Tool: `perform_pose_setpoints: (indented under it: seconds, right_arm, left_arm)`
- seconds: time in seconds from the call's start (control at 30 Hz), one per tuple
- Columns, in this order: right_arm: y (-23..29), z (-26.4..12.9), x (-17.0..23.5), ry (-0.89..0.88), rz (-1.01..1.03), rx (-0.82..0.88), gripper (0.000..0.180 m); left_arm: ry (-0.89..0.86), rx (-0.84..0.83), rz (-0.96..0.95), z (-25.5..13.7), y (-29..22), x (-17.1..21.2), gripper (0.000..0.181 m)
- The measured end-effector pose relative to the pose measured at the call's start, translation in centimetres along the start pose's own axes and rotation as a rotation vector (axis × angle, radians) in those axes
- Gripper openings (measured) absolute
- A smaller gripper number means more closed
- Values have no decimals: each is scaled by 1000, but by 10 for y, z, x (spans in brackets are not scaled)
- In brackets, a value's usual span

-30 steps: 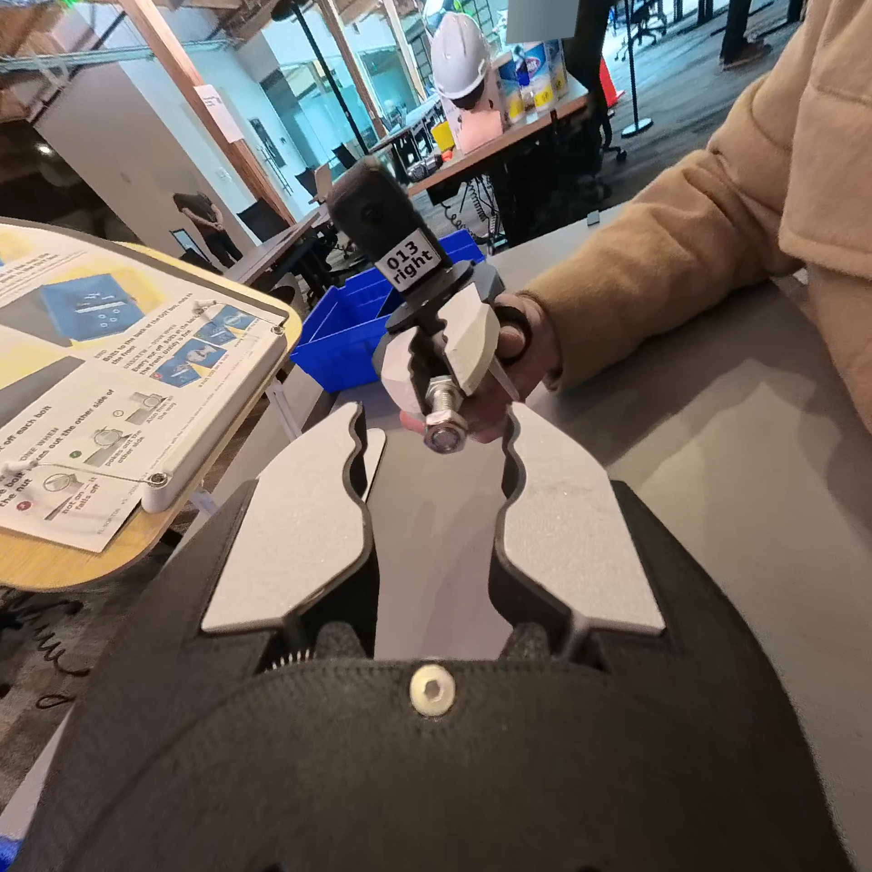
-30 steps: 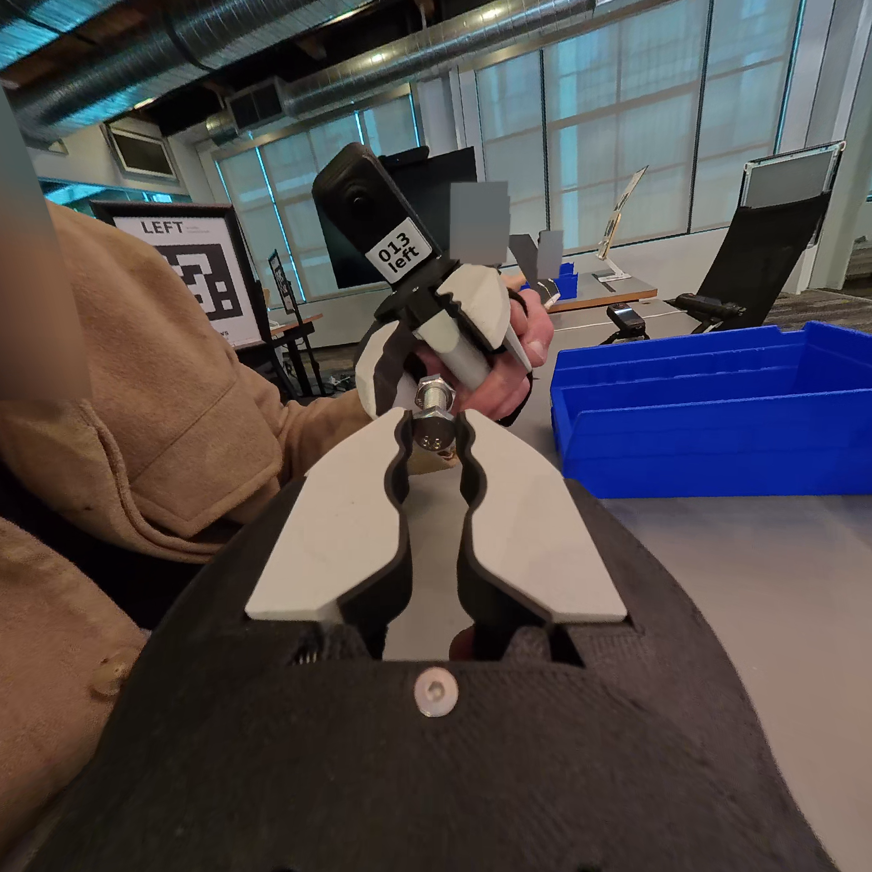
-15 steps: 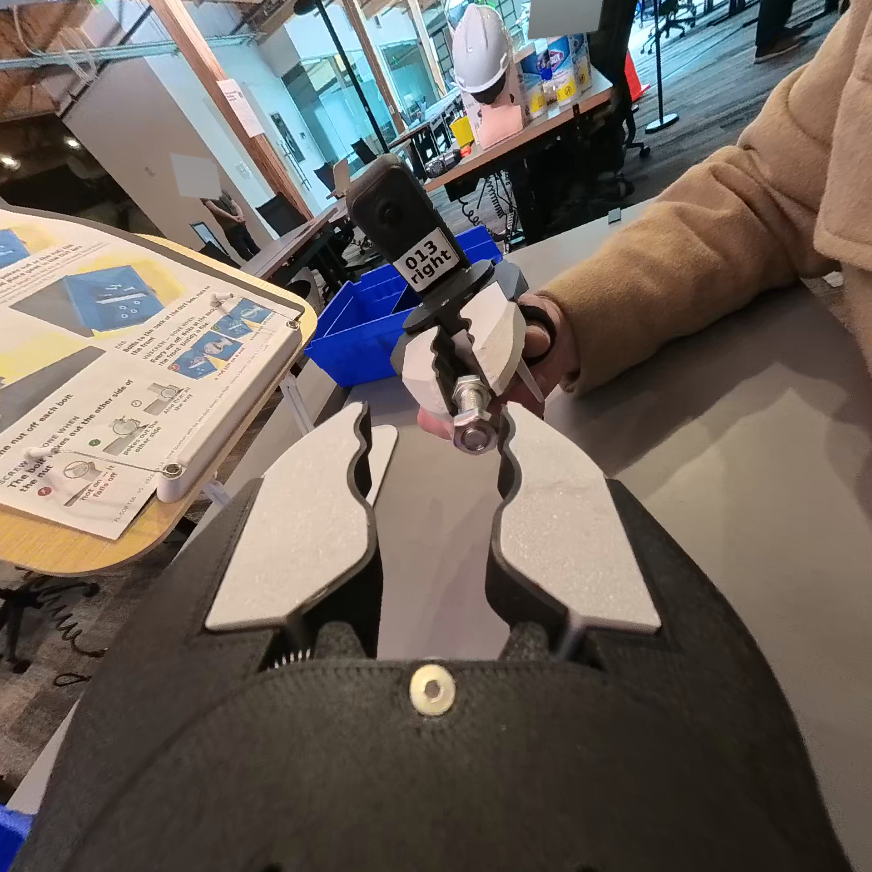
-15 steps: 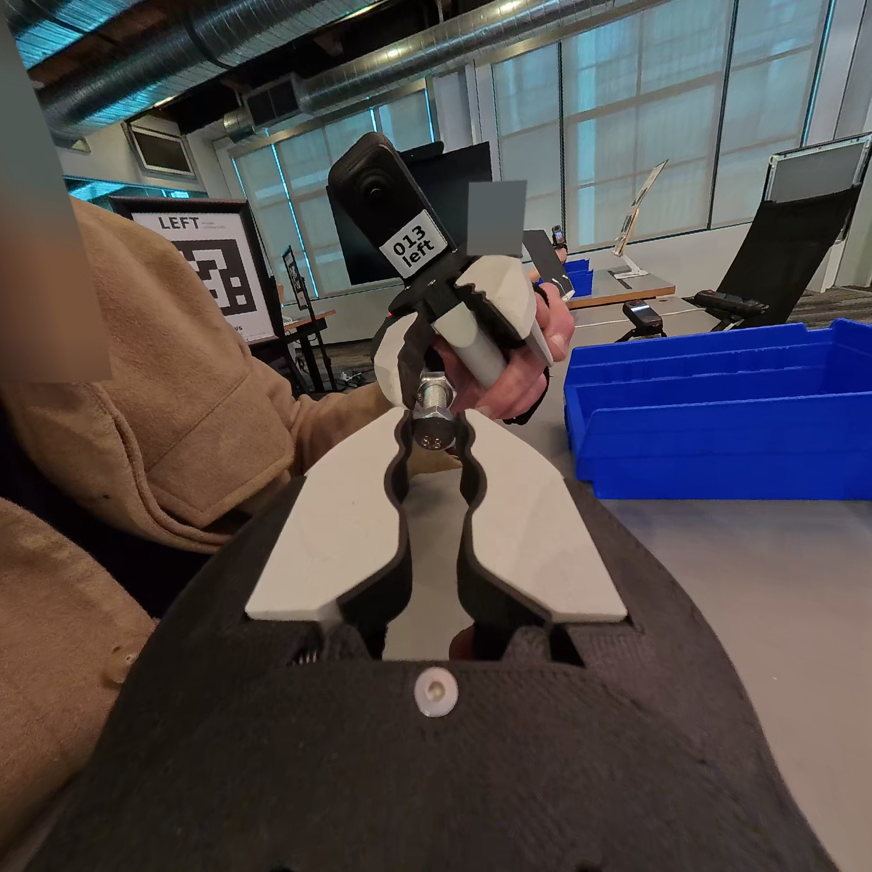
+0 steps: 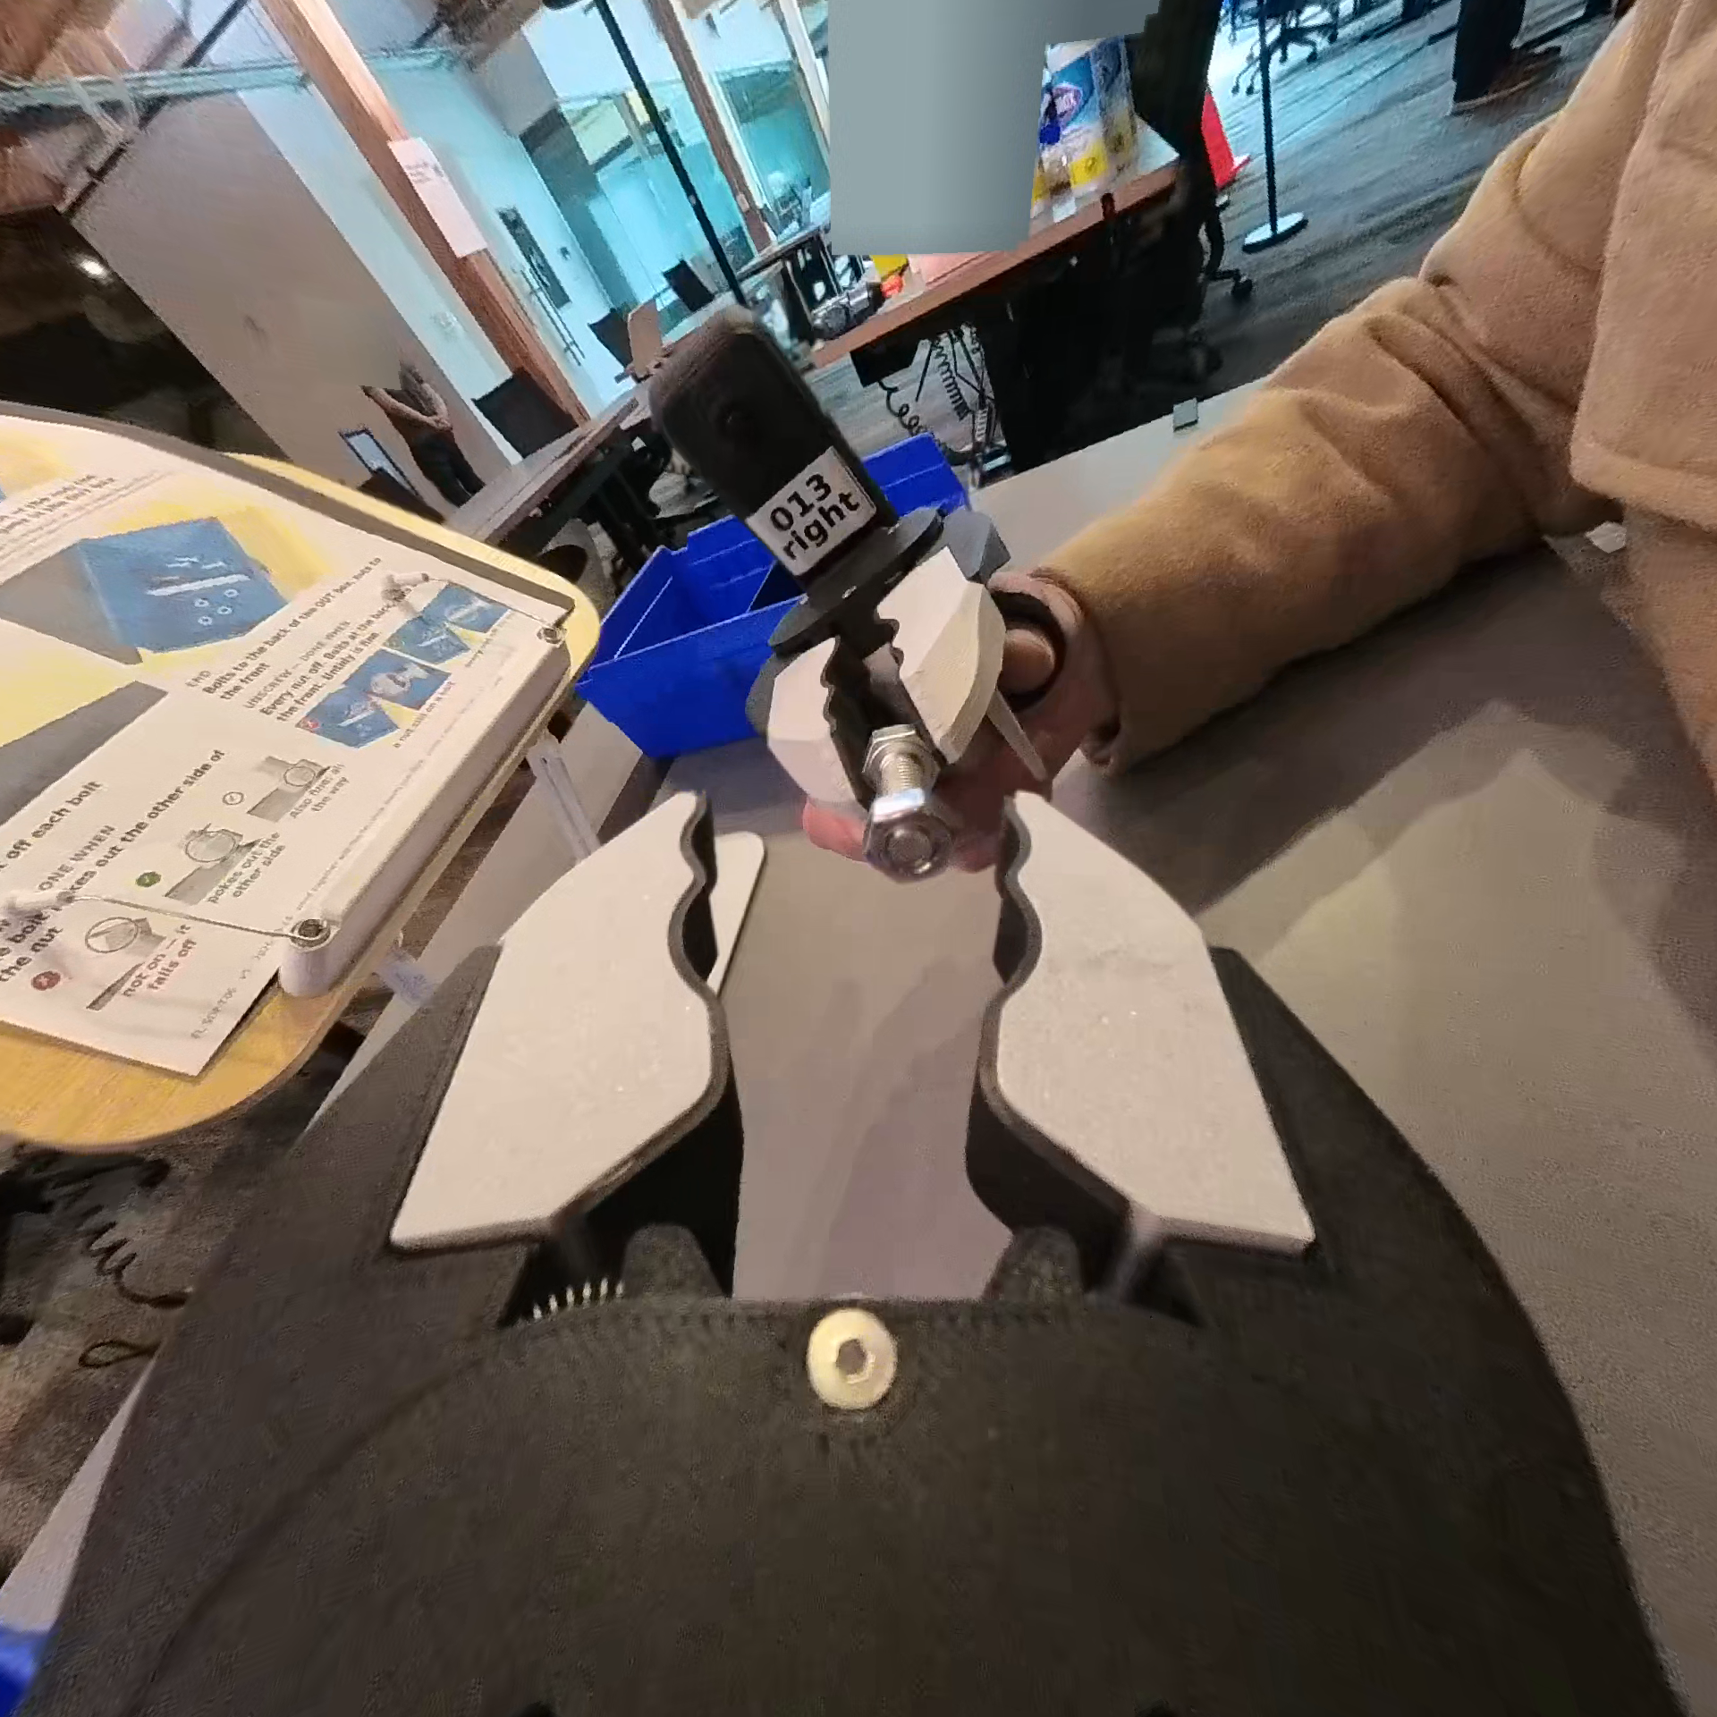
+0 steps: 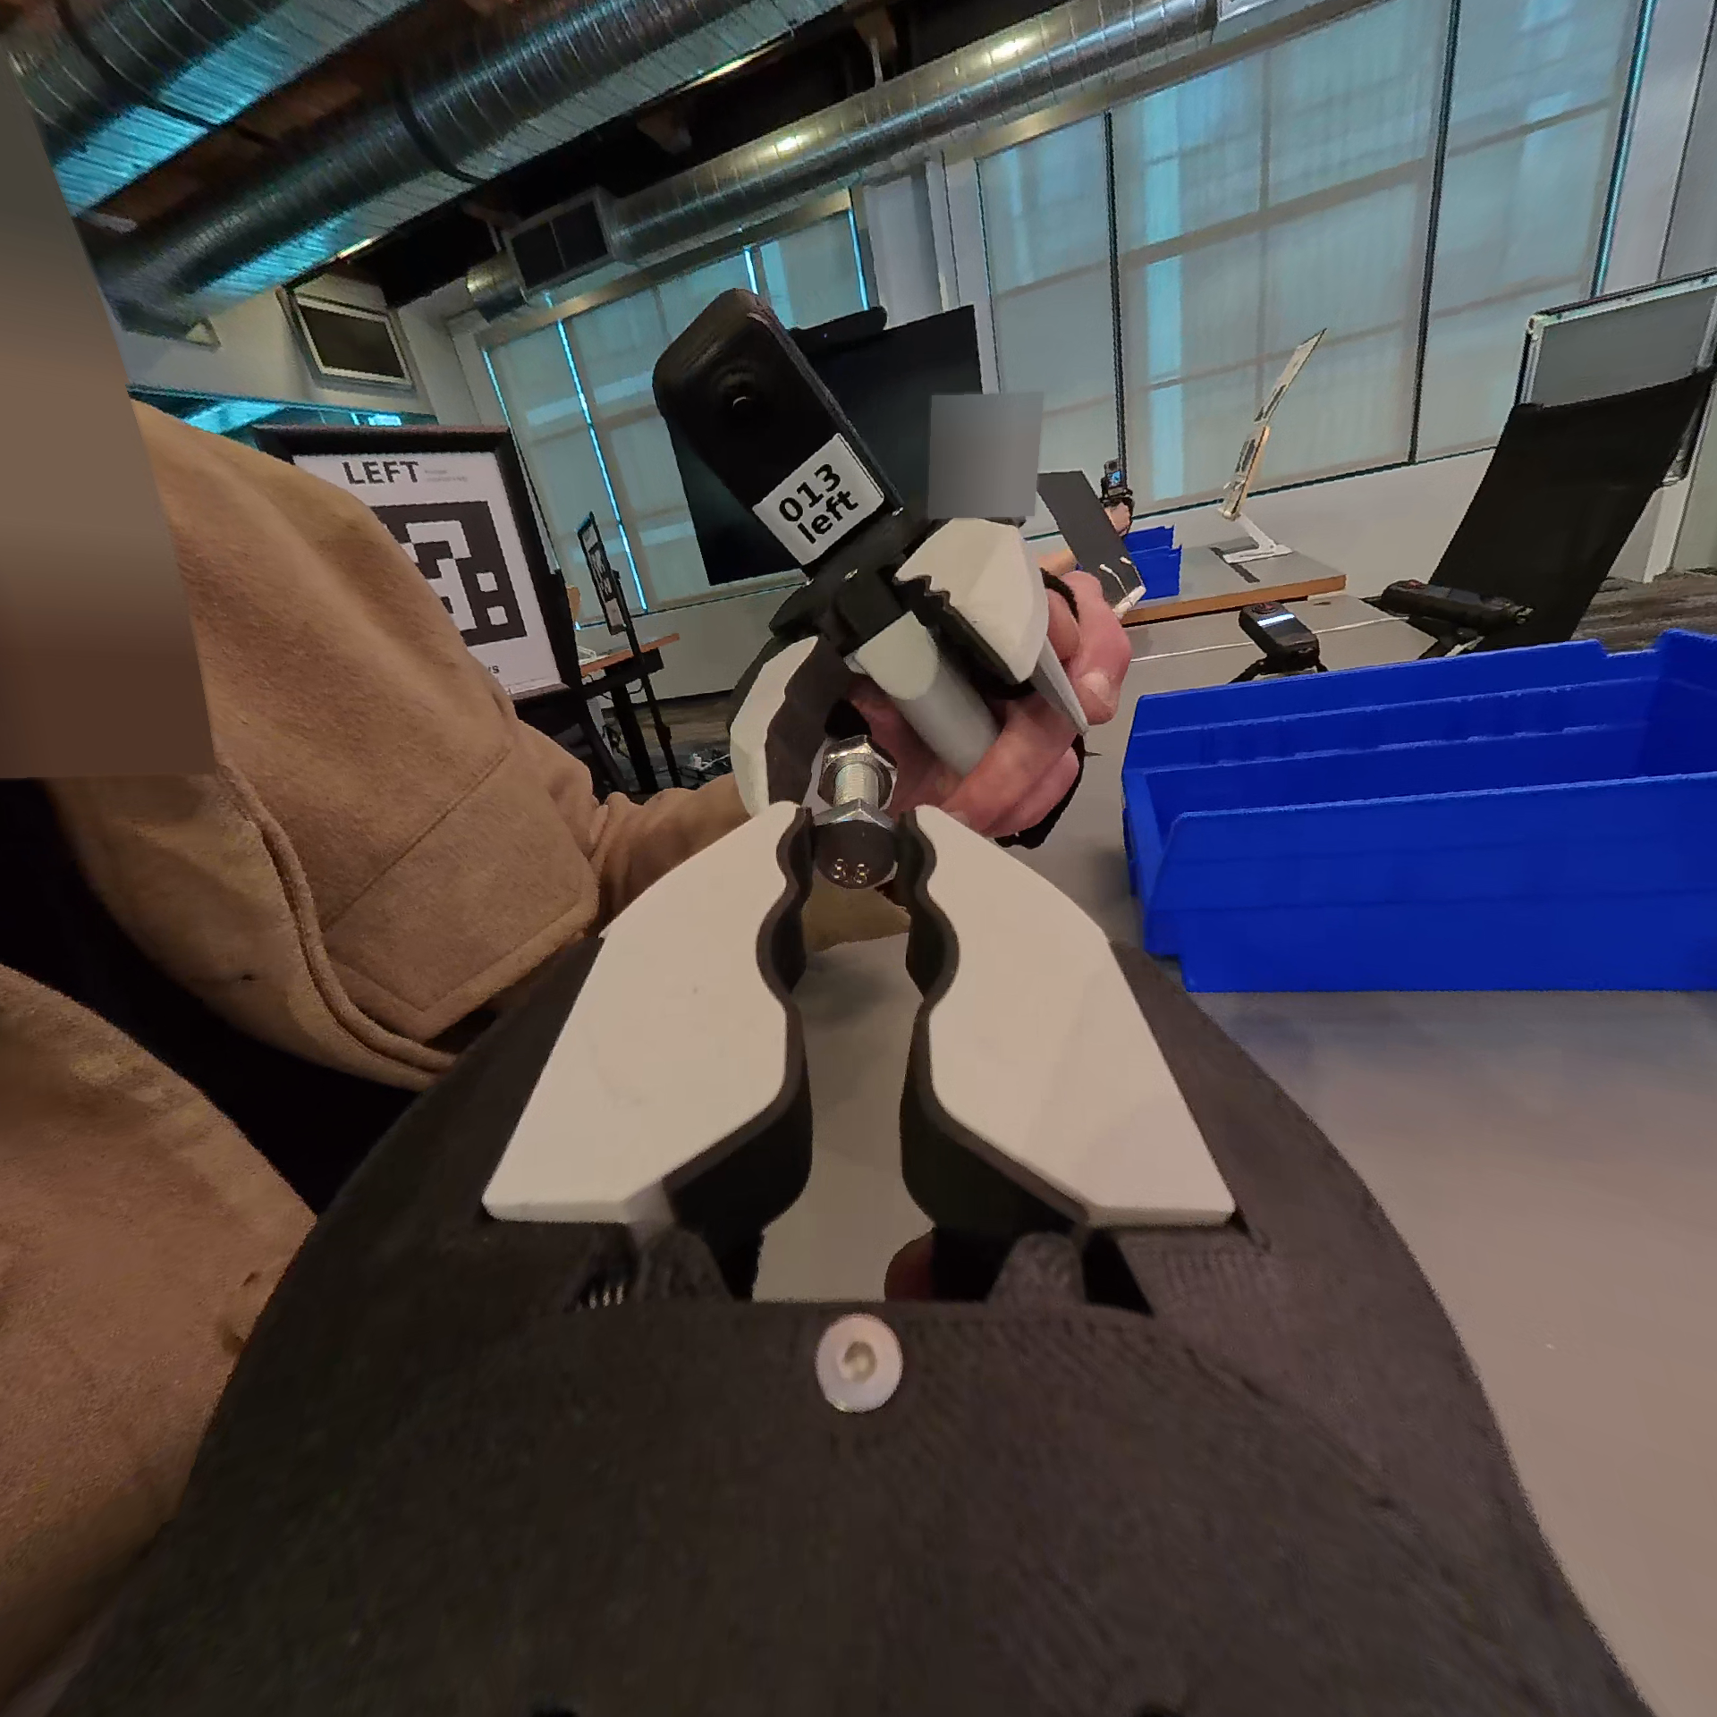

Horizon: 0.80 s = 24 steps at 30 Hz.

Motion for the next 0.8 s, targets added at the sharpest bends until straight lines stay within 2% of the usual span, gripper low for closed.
perform_pose_setpoints:
  seconds: [0.33, 0.43, 0.6, 0.8]
  right_arm:
    - [1, 4, 7, 35, -3, -9, 18]
    - [2, 6, 9, 49, -10, -12, 18]
    - [-1, 0, 3, 15, -6, 8, 18]
    - [1, 2, 2, 22, -9, 1, 18]
  left_arm:
    - [-24, -58, -8, -1, 8, -6, 51]
    - [13, -126, -28, -2, 21, 0, 48]
    - [-76, -26, -44, -9, 9, -14, 54]
    - [3, -4, 15, 2, -2, 0, 59]
Point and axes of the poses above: each gripper's, where its closed fingertips meet, z out along the fingers, x out of its underside, y = z × x across the jaws, the point moved 1 cm from there along -z, back along the fingers, and after that the axes turned 13 degrees about -x, right-handed, at the moved point
